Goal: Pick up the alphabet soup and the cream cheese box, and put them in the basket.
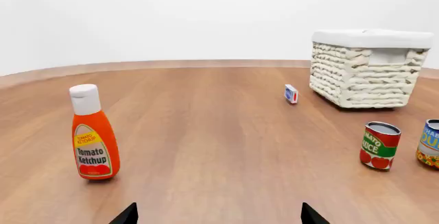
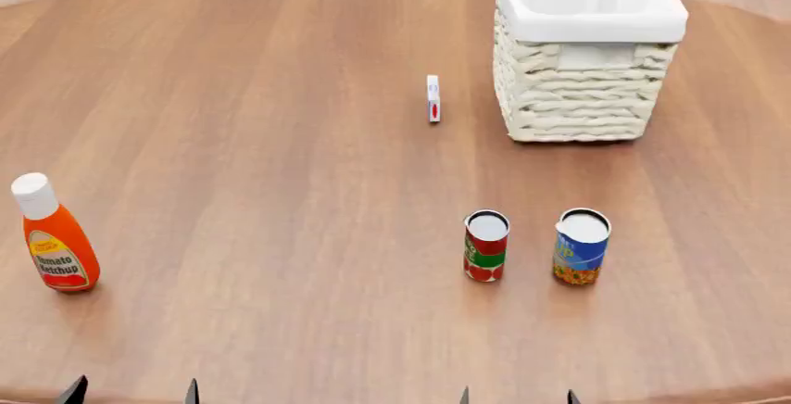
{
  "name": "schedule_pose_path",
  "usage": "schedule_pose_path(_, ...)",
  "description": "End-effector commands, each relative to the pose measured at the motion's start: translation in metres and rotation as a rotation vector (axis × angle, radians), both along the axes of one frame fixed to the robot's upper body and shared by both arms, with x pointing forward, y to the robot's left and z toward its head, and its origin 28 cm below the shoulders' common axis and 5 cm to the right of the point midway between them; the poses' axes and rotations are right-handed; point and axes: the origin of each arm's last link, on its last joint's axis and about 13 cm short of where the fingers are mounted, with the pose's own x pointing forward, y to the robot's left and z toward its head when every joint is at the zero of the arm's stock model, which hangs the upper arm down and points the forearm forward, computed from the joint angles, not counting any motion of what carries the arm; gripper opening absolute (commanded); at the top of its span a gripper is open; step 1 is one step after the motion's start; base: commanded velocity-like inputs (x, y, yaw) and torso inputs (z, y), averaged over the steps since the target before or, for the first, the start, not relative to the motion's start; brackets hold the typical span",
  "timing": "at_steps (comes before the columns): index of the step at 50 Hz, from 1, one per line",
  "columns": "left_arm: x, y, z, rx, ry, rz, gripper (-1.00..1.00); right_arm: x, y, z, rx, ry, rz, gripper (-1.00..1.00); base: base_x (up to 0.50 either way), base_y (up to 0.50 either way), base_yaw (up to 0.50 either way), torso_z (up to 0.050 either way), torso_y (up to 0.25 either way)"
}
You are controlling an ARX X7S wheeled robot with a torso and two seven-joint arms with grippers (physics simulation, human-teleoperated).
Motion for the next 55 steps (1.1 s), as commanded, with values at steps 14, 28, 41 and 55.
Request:
schedule_pose_path(14, -0.007, 0.0, 0.017, 0.002, -0.06, -0.018, 1.0, -0.005, 0.001, 0.015, -0.015, -0.063, 0.003, 1.0, 0.0, 0.0, 0.0, 0.0, 0.0)
schedule_pose_path(28, -0.022, 0.0, 0.089, 0.093, -0.371, -0.002, 1.0, -0.013, 0.001, 0.095, -0.102, -0.37, -0.003, 1.0, 0.0, 0.0, 0.0, 0.0, 0.0)
schedule_pose_path(41, -0.046, 0.0, 0.135, 0.108, -0.597, 0.025, 1.0, -0.041, 0.0, 0.136, -0.146, -0.616, -0.002, 1.0, 0.0, 0.0, 0.0, 0.0, 0.0)
schedule_pose_path(55, -0.054, 0.0, 0.145, 0.116, -0.722, 0.044, 1.0, -0.054, 0.003, 0.142, -0.127, -0.796, 0.034, 1.0, 0.0, 0.0, 0.0, 0.0, 0.0)
